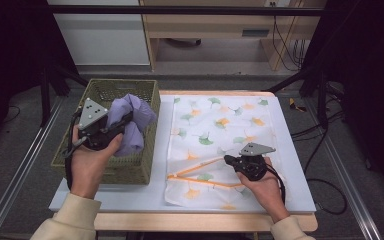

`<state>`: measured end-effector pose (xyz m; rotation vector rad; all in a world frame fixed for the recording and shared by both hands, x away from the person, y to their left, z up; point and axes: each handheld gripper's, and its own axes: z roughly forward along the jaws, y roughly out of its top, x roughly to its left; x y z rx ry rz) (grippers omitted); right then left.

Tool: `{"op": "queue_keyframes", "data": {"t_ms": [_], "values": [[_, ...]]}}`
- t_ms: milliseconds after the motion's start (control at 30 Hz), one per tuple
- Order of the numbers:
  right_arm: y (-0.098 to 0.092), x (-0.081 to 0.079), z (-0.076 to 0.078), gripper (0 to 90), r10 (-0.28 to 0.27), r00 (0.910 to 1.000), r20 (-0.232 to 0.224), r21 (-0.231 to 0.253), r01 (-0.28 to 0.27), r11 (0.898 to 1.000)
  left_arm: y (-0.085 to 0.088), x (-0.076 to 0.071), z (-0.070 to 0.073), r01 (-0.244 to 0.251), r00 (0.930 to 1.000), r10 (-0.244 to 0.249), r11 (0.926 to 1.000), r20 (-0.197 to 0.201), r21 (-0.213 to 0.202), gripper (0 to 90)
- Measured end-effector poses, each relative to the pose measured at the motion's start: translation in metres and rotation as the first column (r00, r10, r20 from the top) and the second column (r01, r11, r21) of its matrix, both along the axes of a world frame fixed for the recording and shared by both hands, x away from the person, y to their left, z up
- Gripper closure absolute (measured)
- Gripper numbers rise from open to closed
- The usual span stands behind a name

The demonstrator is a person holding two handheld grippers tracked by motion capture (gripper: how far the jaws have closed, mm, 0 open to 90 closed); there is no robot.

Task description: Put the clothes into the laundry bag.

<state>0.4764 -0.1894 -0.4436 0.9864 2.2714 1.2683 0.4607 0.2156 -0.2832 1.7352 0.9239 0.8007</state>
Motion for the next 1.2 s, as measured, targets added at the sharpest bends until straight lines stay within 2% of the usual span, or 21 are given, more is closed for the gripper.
{"op": "queue_keyframes", "data": {"t_ms": [133, 200, 233, 267, 333, 367, 400, 433, 467, 667, 867, 1200], "values": [[-0.001, 0.002, 0.000, 88.8, -0.003, 0.9998, -0.018, 0.027, 0.003, 1.000, -0.016, 0.000, -0.001, 0.039, 0.9992, -0.039, 0.9992, -0.005, 0.002, 72.2], [-0.001, 0.002, -0.001, 88.8, 0.002, 0.9998, -0.018, 0.017, -0.002, 1.000, -0.022, 0.002, -0.003, 0.059, 0.9983, -0.058, 0.9980, -0.009, 0.024, 72.2], [0.000, 0.003, -0.001, 88.8, 0.004, 0.9998, -0.020, 0.015, -0.004, 1.000, -0.027, 0.001, -0.004, 0.079, 0.9965, -0.079, 0.9966, -0.027, 0.022, 72.2], [0.000, 0.003, -0.001, 88.8, 0.004, 0.9998, -0.021, 0.014, -0.004, 1.000, -0.031, 0.001, -0.005, 0.089, 0.9957, -0.088, 0.9959, -0.028, 0.019, 72.2], [-0.001, 0.003, -0.001, 88.8, 0.007, 0.9998, -0.017, 0.012, -0.007, 1.000, -0.037, 0.000, -0.006, 0.111, 0.9937, -0.111, 0.9938, -0.015, 0.010, 72.2], [-0.001, 0.003, -0.001, 88.8, 0.006, 0.9998, -0.018, 0.019, -0.005, 1.000, -0.041, -0.001, -0.007, 0.121, 0.9922, -0.121, 0.9926, -0.027, -0.010, 72.2], [-0.001, 0.003, -0.001, 88.8, 0.004, 0.9998, -0.020, 0.028, -0.003, 1.000, -0.044, -0.001, -0.007, 0.126, 0.9919, -0.126, 0.9920, -0.016, -0.007, 72.2], [-0.001, 0.003, -0.001, 88.8, 0.002, 0.9998, -0.021, 0.027, -0.002, 1.000, -0.048, -0.003, -0.007, 0.134, 0.9906, -0.134, 0.9909, -0.027, -0.016, 72.2], [-0.001, 0.003, -0.002, 88.8, 0.001, 0.9996, -0.027, 0.028, 0.000, 1.000, -0.051, -0.004, -0.007, 0.140, 0.9900, -0.140, 0.9901, -0.017, -0.011, 72.2], [0.002, 0.004, -0.003, 88.8, 0.007, 0.9994, -0.034, 0.024, -0.007, 1.000, -0.068, -0.013, -0.014, 0.188, 0.9817, -0.188, 0.9822, -0.032, -0.013, 72.2], [0.001, 0.006, -0.004, 88.8, 0.008, 0.9990, -0.044, 0.039, -0.007, 0.999, -0.081, -0.015, -0.025, 0.220, 0.9742, -0.222, 0.9749, -0.042, -0.031, 72.1], [0.000, 0.008, -0.004, 88.8, 0.009, 0.9991, -0.042, 0.041, -0.007, 0.999, -0.101, -0.030, -0.025, 0.274, 0.9607, -0.276, 0.9608, -0.031, -0.040, 72.1]]}}
